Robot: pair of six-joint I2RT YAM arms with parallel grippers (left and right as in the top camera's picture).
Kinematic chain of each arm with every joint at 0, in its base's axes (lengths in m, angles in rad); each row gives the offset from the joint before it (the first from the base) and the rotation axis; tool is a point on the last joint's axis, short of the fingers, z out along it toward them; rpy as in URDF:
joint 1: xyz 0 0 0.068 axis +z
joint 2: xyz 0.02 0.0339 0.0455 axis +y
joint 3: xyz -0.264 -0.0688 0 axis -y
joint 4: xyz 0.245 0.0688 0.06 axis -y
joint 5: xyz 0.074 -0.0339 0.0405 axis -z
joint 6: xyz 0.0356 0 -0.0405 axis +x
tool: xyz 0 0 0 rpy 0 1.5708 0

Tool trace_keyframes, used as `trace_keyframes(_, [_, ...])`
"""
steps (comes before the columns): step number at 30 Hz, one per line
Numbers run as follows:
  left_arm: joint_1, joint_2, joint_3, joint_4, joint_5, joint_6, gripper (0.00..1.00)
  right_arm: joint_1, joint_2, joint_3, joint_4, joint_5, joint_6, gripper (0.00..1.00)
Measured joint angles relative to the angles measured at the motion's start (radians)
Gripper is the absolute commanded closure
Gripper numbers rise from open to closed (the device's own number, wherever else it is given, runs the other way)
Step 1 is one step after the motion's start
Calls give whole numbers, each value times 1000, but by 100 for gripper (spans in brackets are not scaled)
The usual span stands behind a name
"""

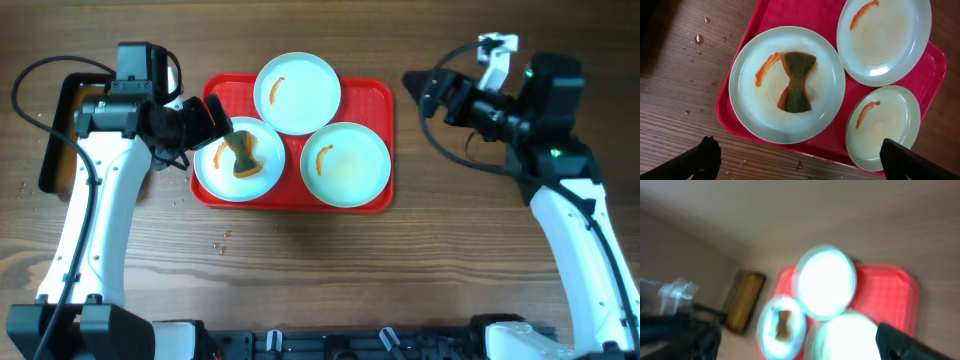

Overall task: Clean dirty plates on tray and stack at the side
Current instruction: 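Reach the right gripper to the rim of the left plate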

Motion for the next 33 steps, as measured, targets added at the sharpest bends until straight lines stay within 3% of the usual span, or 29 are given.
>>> trace_keyframes(3, [0,0,0,0,0,0,0,182,52,225,-335,245,-171,0])
trace_keyframes(6, [0,0,0,0,0,0,0,277,125,349,-425,295,-267,0])
trace_keyframes(8, [0,0,0,0,0,0,0,335,158,362,-348,261,-300,0])
trace_keyframes(14, [0,0,0,3,-15,0,0,382,286,375,-193,238,-215,4])
trace_keyframes(18, [0,1,0,2,-16,0,0,395,661,586,-489,254,-149,1])
trace_keyframes(19, [0,1,0,3,-16,0,0,399,717,641,-502,253,-150,22])
trace_keyframes(20, [0,1,0,3,-19,0,0,402,724,656,-484,251,-150,55])
trace_keyframes(22, [0,1,0,2,-24,0,0,412,724,669,-382,248,-124,43])
trace_keyframes(24, [0,1,0,2,-35,0,1,426,723,681,-295,262,-104,39])
trace_keyframes(26, [0,2,-2,4,-46,0,1,447,729,681,-285,295,-105,23])
trace_keyframes(27, [0,2,-11,16,-49,0,1,459,744,682,-281,305,-115,21])
trace_keyframes(30, [0,3,-100,60,-53,0,2,494,804,681,-282,319,-124,44])
trace_keyframes(33, [0,4,-157,83,-53,0,1,505,821,681,-281,320,-86,52])
